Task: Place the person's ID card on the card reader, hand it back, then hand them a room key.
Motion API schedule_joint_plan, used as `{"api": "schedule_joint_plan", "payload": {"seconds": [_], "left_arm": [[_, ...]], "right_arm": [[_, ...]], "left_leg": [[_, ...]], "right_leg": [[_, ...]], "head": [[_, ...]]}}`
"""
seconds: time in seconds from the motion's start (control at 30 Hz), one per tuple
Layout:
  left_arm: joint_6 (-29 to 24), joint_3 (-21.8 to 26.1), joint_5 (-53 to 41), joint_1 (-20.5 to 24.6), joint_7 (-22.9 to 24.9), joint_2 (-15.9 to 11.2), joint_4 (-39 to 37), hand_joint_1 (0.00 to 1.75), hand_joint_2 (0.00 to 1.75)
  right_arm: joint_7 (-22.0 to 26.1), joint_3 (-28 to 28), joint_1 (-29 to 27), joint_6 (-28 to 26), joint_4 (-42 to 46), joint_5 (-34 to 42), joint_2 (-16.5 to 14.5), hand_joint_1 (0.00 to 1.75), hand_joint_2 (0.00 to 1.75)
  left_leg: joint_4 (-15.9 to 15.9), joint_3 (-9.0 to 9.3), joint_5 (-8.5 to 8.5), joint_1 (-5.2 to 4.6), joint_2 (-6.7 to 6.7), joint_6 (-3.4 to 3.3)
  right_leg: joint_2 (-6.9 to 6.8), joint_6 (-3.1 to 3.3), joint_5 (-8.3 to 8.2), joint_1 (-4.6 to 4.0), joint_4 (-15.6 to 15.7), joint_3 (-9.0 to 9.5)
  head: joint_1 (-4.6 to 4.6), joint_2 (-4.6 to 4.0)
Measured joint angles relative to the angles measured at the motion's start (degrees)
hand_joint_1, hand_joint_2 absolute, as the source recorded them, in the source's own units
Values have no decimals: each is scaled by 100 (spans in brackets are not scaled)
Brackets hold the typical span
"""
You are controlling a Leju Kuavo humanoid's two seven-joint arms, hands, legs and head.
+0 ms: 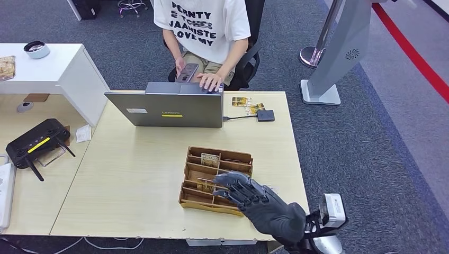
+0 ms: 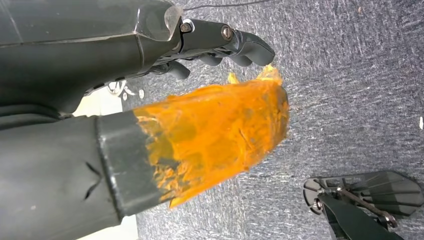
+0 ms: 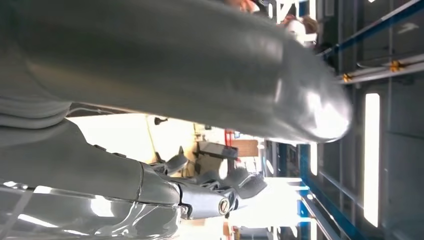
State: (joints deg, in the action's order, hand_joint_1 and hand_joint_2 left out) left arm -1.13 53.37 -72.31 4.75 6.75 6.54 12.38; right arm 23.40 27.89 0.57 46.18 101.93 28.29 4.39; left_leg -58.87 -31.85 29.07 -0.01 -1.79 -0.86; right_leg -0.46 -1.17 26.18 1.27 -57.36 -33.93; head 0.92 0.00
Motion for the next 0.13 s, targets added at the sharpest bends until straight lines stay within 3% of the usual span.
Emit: {"api": "schedule_joint_plan", "payload": {"seconds": [0.07,0.13], "left_arm": [[-14,0,-34,0,20,-11,0,72,0],[-26,0,-59,-1,36,-20,0,141,0]], "right_arm": [[72,41,11,14,-39,-113,33,119,0],[127,70,27,12,-68,-186,58,141,0]], "left_leg": [[0,0,0,0,0,0],[0,0,0,0,0,0]], "right_leg": [[0,0,0,0,0,0],[0,0,0,0,0,0]], "head": [[0,0],[0,0]]}}
